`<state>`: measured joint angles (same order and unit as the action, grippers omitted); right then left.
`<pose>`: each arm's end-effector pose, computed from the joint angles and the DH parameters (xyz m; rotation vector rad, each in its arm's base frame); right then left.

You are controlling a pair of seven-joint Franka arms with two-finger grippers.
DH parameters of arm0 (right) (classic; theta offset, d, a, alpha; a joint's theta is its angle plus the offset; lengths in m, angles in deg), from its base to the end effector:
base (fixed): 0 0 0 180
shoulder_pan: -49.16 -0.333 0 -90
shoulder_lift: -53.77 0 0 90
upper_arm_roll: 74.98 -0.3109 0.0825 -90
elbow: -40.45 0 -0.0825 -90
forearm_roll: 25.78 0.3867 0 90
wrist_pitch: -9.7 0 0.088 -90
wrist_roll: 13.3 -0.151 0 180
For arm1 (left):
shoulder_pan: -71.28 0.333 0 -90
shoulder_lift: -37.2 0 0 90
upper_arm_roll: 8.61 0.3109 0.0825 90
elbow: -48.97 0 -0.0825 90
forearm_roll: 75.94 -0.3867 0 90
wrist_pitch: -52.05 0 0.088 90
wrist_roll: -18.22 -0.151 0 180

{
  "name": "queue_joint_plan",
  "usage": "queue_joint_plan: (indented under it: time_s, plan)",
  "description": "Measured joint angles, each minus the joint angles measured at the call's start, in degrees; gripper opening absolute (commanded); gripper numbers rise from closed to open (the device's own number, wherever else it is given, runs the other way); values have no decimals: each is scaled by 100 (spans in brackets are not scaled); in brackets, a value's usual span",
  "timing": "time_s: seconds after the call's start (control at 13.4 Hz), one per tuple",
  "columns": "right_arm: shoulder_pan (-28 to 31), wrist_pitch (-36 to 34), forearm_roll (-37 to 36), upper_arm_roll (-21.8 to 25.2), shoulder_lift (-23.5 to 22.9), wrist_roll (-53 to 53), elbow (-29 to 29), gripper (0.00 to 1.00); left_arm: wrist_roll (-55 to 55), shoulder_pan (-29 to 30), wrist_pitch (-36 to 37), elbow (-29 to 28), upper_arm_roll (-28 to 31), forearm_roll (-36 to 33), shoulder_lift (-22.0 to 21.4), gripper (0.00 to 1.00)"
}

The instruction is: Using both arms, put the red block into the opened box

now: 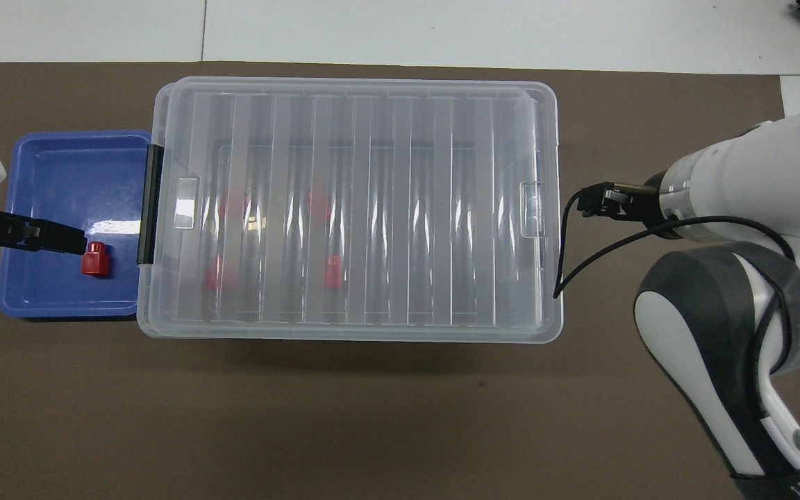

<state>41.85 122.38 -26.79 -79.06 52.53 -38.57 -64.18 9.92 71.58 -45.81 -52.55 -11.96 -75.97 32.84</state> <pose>0.5778 0.1143 0.4762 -3.0914 0.3673 -0.1833 0.5417 -0.0296 0.5329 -3.1207 0.3100 -0.0186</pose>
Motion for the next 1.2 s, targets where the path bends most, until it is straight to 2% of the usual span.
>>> queue_joint_plan:
  time_s: [0.37, 0.75, 1.05, 1.2]
  plan:
    - [-235, 406, 0, -6, -326, -192, -60, 99, 44, 20, -26, -3, 8, 0, -15, 100]
    - [-337, 529, 0, -6, -319, -180, -383, 99, 44, 609, 48, -9, 78, -1, -29, 100]
    - [-303, 446, -8, -2, -250, 45, -512, 99, 84, 649, 289, -49, 79, -1, -92, 100]
    - [-201, 441, -7, 7, -210, 341, -600, 99, 153, 658, -316, -213, 75, -1, -114, 100]
